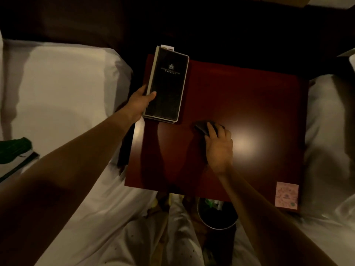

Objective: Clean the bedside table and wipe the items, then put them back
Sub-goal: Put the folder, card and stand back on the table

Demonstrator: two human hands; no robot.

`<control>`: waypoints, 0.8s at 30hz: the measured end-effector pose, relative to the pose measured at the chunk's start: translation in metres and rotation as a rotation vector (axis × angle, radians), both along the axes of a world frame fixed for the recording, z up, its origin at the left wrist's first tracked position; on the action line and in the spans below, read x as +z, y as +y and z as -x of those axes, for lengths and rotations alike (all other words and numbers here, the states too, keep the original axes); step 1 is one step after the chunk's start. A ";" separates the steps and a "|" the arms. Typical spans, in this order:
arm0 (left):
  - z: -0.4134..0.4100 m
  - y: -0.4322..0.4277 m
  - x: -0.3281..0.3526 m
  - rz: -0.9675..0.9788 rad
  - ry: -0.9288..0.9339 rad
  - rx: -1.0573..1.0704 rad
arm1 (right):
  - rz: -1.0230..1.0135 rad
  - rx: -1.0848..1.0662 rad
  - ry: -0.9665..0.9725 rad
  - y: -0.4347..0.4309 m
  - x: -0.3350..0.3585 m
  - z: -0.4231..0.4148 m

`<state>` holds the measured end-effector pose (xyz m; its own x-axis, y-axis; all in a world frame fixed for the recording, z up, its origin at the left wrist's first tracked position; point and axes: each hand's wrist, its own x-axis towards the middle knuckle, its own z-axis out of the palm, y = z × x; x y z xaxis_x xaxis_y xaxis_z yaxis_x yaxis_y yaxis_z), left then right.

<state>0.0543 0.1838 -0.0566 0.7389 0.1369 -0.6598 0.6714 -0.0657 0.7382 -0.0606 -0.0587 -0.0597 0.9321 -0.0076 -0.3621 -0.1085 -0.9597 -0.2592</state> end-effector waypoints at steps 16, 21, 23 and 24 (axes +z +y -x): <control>0.017 -0.034 -0.019 -0.754 -0.315 -0.369 | 0.045 0.047 -0.030 0.024 -0.035 0.056; 0.020 -0.037 -0.020 -0.819 -0.288 -0.412 | 0.055 0.049 -0.039 0.024 -0.035 0.055; 0.019 -0.038 -0.016 -0.806 -0.251 -0.413 | 0.034 0.048 -0.004 0.024 -0.030 0.053; 0.019 -0.038 -0.012 -0.792 -0.234 -0.410 | 0.029 0.040 0.011 0.025 -0.026 0.051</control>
<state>0.0351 0.1461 -0.0691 0.9320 0.1829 -0.3128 0.3234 -0.8094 0.4902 -0.1116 -0.0338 -0.0854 0.9277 0.0188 -0.3729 -0.0730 -0.9703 -0.2305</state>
